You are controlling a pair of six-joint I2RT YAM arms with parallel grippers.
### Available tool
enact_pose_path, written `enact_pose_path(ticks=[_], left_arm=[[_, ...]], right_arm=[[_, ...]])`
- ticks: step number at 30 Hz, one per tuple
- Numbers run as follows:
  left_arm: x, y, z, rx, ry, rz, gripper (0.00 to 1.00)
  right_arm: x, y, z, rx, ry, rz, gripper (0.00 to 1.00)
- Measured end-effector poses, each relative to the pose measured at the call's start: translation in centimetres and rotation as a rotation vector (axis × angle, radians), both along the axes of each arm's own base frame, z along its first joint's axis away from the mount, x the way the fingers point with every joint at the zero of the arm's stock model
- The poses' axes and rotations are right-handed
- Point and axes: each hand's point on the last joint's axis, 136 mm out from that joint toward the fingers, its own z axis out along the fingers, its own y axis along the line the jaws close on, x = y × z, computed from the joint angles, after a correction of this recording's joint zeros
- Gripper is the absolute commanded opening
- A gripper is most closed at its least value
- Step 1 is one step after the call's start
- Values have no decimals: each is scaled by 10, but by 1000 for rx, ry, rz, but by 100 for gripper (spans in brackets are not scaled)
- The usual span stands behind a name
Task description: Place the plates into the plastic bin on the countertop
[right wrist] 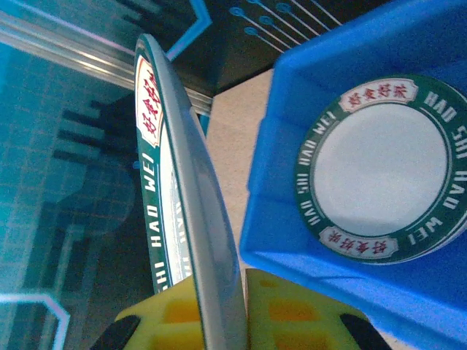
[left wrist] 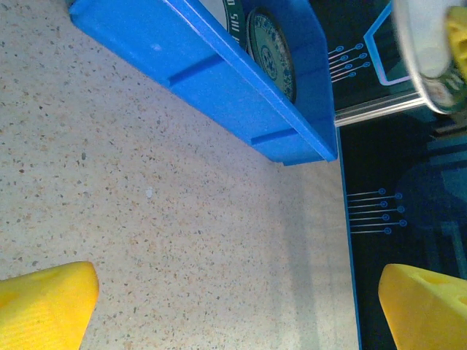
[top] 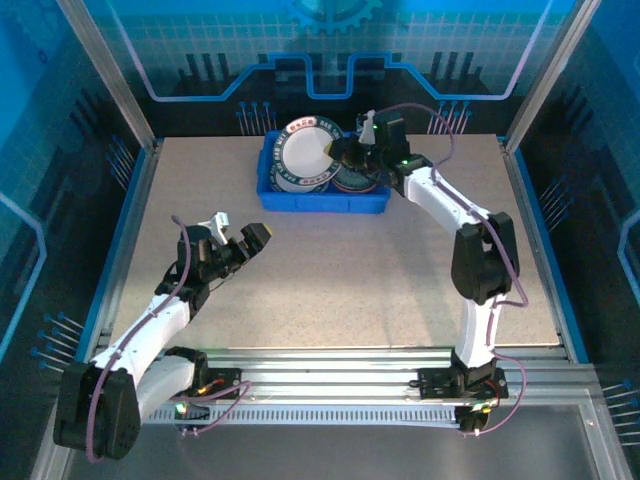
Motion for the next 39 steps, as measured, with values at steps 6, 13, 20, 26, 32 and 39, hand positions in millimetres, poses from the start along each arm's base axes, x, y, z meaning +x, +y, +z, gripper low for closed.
enact_pose_path(ticks=[6, 13, 20, 26, 32, 39], left_arm=[[0, 0, 0, 1, 0, 0, 99], [-2, 0, 0, 15, -4, -7, 99], [-5, 1, 0, 22, -3, -9, 99], [-5, 2, -1, 24, 3, -7, 99], [-5, 1, -4, 26, 11, -7, 99], [-5, 2, -4, 26, 13, -7, 99]], right_arm=[[27, 7, -50, -9, 90, -38, 0], [51, 12, -88, -13, 142, -76, 0], [71, 21, -105, 13, 158, -99, 0], [84, 27, -118, 18, 171, -112, 0], [87, 35, -129, 5, 189, -107, 5], [82, 44, -130, -29, 201, -94, 33]])
